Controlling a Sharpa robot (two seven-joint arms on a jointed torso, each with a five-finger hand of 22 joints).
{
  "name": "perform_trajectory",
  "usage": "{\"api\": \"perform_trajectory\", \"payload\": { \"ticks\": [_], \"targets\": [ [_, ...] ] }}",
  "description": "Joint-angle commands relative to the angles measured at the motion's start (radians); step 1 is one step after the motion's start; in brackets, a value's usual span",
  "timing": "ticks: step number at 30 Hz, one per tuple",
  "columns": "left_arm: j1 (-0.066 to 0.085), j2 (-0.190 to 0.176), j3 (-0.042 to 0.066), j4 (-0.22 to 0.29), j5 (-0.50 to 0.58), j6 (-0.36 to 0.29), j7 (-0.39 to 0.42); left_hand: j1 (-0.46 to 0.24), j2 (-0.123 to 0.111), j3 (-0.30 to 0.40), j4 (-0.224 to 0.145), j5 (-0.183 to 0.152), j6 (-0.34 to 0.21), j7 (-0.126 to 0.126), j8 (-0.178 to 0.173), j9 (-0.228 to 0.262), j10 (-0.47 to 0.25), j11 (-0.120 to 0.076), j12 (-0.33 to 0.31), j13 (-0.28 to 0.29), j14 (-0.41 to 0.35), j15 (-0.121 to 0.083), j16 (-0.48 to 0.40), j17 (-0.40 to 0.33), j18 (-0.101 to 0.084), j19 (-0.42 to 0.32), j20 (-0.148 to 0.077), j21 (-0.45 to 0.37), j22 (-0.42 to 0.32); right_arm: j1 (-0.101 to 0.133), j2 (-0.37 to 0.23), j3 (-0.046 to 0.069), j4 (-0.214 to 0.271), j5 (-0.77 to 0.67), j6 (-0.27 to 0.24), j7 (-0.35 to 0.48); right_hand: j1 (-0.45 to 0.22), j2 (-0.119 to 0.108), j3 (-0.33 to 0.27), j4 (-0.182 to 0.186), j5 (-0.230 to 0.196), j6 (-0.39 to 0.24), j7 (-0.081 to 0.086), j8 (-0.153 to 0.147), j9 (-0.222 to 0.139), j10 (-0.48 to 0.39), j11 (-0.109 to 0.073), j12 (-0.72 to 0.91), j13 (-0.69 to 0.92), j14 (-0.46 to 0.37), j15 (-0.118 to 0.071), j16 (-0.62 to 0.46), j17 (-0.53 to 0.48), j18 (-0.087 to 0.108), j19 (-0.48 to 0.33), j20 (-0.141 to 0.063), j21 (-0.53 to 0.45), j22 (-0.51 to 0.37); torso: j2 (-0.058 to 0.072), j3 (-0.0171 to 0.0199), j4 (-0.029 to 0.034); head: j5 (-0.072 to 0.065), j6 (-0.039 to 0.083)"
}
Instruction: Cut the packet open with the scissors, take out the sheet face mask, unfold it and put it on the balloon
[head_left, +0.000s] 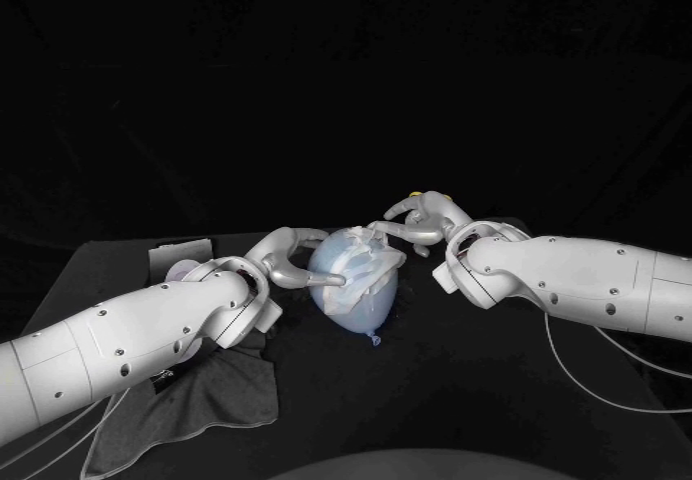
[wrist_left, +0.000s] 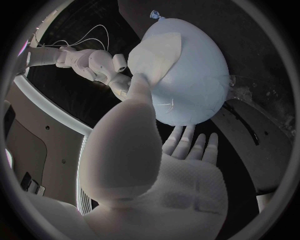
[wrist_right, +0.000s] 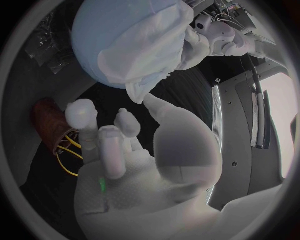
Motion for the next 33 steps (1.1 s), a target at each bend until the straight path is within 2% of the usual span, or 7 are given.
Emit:
{"api": "perform_trajectory", "payload": {
  "ticks": [1,9,16,21,24,27,33],
  "targets": [
    [-0.001,-0.002,0.0,0.004,0.037,-0.005,0.04,0.006,0.005,0.01,0.0,-0.001,0.012,0.106,0.005,0.002,0.013,0.002,-0.001,0.001,0.01,0.001,-0.003,0.001,-0.009,0.008,-0.001,-0.001,-0.001,0.0,-0.016,0.0,0.018,0.08,0.012,0.058,0.001,0.004,-0.028,0.02,0.004,0.005,0.001,-0.006,-0.004,0.01,0.001,0.013,0.001,0.052,0.004,0.001,0.106,0.011,0.004,0.006,0.006,0.036,0.001,-0.0006,0.0006,-0.004,-0.004],
    [-0.002,-0.017,0.002,0.013,0.072,-0.005,0.086,-0.012,-0.001,-0.012,0.001,-0.001,0.016,0.108,0.009,0.004,0.016,0.004,-0.011,0.0,0.01,0.005,-0.014,0.0,-0.009,0.009,-0.001,-0.003,-0.003,-0.005,-0.103,-0.006,0.104,0.154,-0.031,0.091,0.085,0.051,-0.069,0.05,0.02,0.081,-0.02,0.014,-0.005,0.054,-0.017,0.069,0.018,0.07,-0.011,0.015,0.145,0.004,0.049,-0.001,0.074,0.055,0.001,-0.0017,-0.0003,-0.016,-0.013],
    [-0.002,-0.031,0.012,0.023,0.088,-0.012,0.124,-0.03,-0.004,-0.031,0.001,0.0,0.013,0.106,0.009,0.002,0.01,0.003,-0.022,-0.001,0.001,-0.002,-0.028,-0.002,-0.009,0.004,-0.002,-0.007,-0.005,-0.066,-0.195,-0.011,0.186,0.168,-0.084,0.097,0.133,0.068,-0.08,0.047,0.034,0.116,-0.032,0.028,-0.007,0.086,-0.029,0.105,0.037,0.082,-0.022,0.025,0.178,-0.007,0.081,-0.012,0.133,0.074,-0.001,-0.001,-0.0017,-0.021,-0.021],
    [-0.002,-0.035,0.02,0.027,0.091,-0.015,0.125,-0.039,-0.006,-0.039,0.001,0.0,0.007,0.11,0.008,-0.001,0.004,0.006,-0.029,-0.002,-0.001,-0.002,-0.033,-0.002,-0.009,0.002,-0.002,-0.008,-0.007,-0.1,-0.237,-0.013,0.221,0.145,-0.083,0.072,0.138,0.052,-0.099,0.048,0.04,0.126,-0.036,0.033,-0.009,0.079,-0.033,0.099,0.026,0.081,-0.026,0.023,0.17,-0.009,0.09,-0.016,0.147,0.079,-0.001,0.0,-0.0025,-0.025,-0.023],
    [-0.002,-0.033,0.026,0.024,0.091,-0.018,0.119,-0.048,-0.008,-0.05,0.001,0.001,-0.007,0.117,0.005,-0.006,-0.007,0.013,-0.04,-0.004,-0.006,0.002,-0.041,-0.003,-0.009,-0.003,-0.002,-0.012,-0.009,-0.116,-0.252,-0.015,0.242,0.116,-0.066,0.043,0.12,0.021,-0.161,0.08,0.031,0.098,-0.031,0.034,-0.012,-0.002,-0.027,0.017,-0.059,0.056,-0.021,-0.002,0.098,0.003,0.052,-0.014,0.06,0.053,-0.001,0.0007,-0.0021,-0.03,-0.024],
    [-0.002,-0.026,0.029,0.018,0.087,-0.016,0.11,-0.05,-0.008,-0.052,0.001,0.001,-0.009,0.118,0.004,-0.007,-0.009,0.014,-0.042,-0.004,-0.007,0.003,-0.042,-0.003,-0.009,-0.003,-0.002,-0.012,-0.009,-0.127,-0.255,-0.016,0.251,0.091,-0.057,0.021,0.127,0.014,-0.198,0.099,0.013,0.062,-0.02,0.035,-0.014,-0.112,-0.017,-0.097,-0.174,0.011,-0.013,-0.049,-0.016,0.027,-0.021,-0.006,-0.098,0.0,0.0,0.0008,-0.0017,-0.033,-0.025],
    [-0.001,-0.002,0.032,0.001,0.046,0.008,0.066,-0.054,-0.01,-0.072,0.001,0.001,-0.027,0.123,-0.001,-0.015,-0.022,0.018,-0.053,-0.006,-0.016,0.006,-0.053,-0.005,-0.008,-0.007,-0.002,-0.015,-0.011,-0.152,-0.244,-0.017,0.265,0.058,-0.055,-0.016,0.151,0.006,-0.284,0.138,0.001,-0.007,-0.001,0.051,-0.018,-0.191,0.0,-0.154,-0.259,-0.023,0.004,-0.084,-0.087,0.045,-0.076,0.008,-0.222,-0.051,0.001,0.0001,-0.0004,-0.034,-0.028]
  ]
}}
